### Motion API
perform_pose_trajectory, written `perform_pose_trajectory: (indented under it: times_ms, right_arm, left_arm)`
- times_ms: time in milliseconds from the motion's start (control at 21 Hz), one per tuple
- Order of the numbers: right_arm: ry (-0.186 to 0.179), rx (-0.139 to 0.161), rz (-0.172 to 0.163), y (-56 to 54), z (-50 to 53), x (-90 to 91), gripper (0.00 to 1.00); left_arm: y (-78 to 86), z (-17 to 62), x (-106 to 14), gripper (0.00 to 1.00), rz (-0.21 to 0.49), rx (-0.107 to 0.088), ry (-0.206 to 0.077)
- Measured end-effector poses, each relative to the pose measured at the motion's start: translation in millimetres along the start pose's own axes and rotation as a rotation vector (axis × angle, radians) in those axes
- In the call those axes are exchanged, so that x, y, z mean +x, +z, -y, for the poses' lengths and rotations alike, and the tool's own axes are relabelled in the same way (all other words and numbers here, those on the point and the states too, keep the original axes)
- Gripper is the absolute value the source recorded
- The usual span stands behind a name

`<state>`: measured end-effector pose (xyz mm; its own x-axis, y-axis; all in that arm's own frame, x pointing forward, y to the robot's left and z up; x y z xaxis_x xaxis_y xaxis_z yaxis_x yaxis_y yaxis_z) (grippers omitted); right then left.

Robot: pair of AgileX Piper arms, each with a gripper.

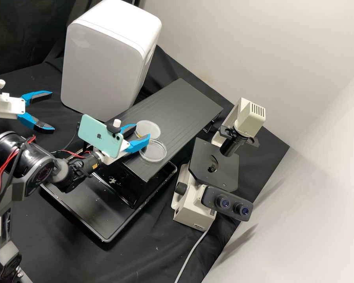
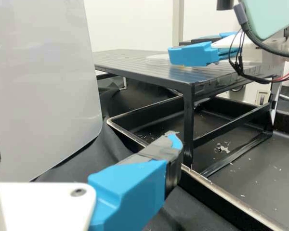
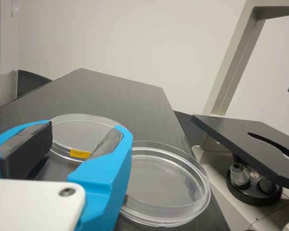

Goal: Place the lid on the petri dish

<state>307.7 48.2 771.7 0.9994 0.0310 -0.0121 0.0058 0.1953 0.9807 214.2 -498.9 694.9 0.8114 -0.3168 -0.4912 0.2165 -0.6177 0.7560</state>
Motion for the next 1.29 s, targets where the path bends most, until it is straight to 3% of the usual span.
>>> perform_pose_trajectory:
  times_ms: [95,143,572,716,906,1097,1288]
  right_arm:
    - [0.003,0.004,0.006,0.6,-0.3,0.0,0.0]
    - [0.004,0.004,0.007,0.7,-0.4,0.0,1.0]
    - [0.014,0.008,0.005,-1.0,-1.3,-0.5,1.0]
    - [0.021,0.006,-0.023,-9.8,-3.5,-2.8,1.0]
    - [0.045,-0.033,-0.054,-19.9,-6.4,-11.1,1.0]
    - [0.073,-0.042,-0.097,-33.2,-9.2,-17.7,1.0]
    - [0.062,-0.04,-0.124,-43.2,-3.5,-20.7,1.0]
  left_arm:
    - [0.0,0.0,0.0,1.0,0.0,0.0,0.0]
    - [0.0,0.0,0.0,1.0,0.0,0.0,0.0]
    - [-0.4,-0.1,0.0,1.0,-0.004,-0.002,0.001]
    - [-2.4,0.8,0.3,1.0,-0.024,-0.011,0.0]
    - [-3.6,1.4,0.5,1.0,-0.036,-0.016,-0.001]
    - [-4.2,0.9,0.9,1.0,-0.043,-0.019,0.003]
    - [-4.3,-0.5,2.6,1.0,-0.042,-0.019,0.009]
